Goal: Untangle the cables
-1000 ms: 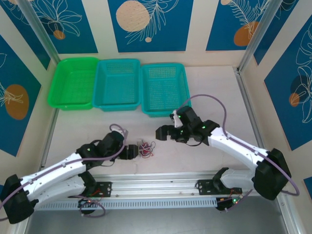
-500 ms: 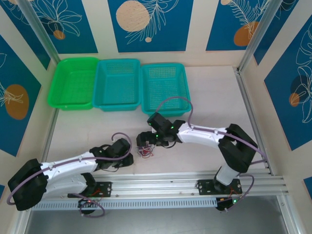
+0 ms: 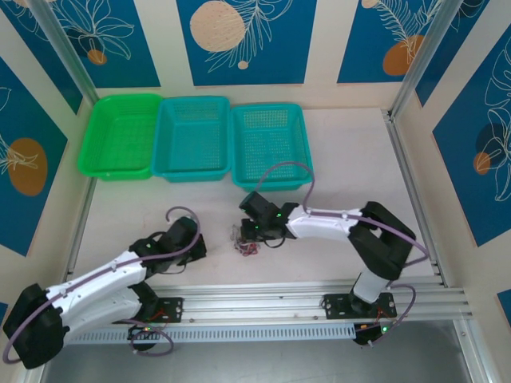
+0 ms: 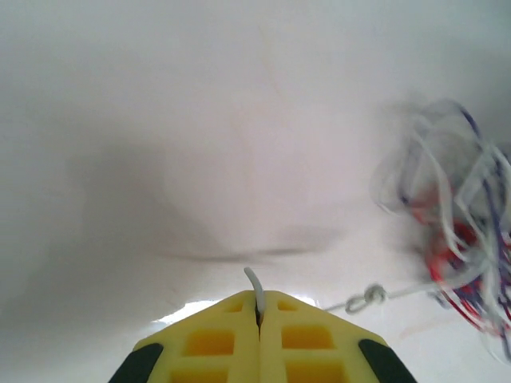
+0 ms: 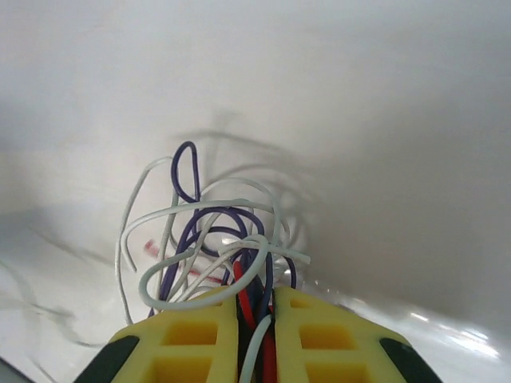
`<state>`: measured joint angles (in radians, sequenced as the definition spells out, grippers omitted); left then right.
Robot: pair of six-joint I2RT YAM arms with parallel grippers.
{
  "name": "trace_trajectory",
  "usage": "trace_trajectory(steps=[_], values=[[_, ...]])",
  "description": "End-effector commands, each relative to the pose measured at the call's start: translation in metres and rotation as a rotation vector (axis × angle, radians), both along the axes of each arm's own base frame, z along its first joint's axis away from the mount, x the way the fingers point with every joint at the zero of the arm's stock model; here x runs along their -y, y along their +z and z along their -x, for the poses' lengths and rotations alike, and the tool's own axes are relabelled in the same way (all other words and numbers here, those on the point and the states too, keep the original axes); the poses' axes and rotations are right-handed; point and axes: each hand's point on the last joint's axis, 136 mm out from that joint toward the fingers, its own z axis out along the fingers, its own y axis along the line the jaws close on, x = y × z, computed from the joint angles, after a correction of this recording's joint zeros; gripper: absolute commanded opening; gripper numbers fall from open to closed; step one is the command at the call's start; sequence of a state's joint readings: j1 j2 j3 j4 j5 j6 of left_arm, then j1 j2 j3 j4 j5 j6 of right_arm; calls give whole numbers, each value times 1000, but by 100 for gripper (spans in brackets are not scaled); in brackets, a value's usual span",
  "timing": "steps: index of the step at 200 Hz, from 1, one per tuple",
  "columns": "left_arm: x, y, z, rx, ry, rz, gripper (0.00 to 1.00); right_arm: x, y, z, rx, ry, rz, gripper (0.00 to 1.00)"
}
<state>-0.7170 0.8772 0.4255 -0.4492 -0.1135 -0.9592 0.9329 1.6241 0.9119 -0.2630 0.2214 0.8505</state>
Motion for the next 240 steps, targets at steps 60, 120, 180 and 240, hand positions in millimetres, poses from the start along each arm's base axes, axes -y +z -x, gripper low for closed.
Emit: trace_trajectory(steps=[60,120,180,240], values=[[-74,13,-21,-7,116,-183,0,176,10,-3,44,-518,34,11],[1,43,-47,222,-144,113,22,144,41,-13,91,-323,-128,6],[50,138,-53,673,-360,245,49,123,85,-23,172,-140,-166,5],[175,148,-19,757,-853,229,53,111,120,-22,188,-90,-260,5]])
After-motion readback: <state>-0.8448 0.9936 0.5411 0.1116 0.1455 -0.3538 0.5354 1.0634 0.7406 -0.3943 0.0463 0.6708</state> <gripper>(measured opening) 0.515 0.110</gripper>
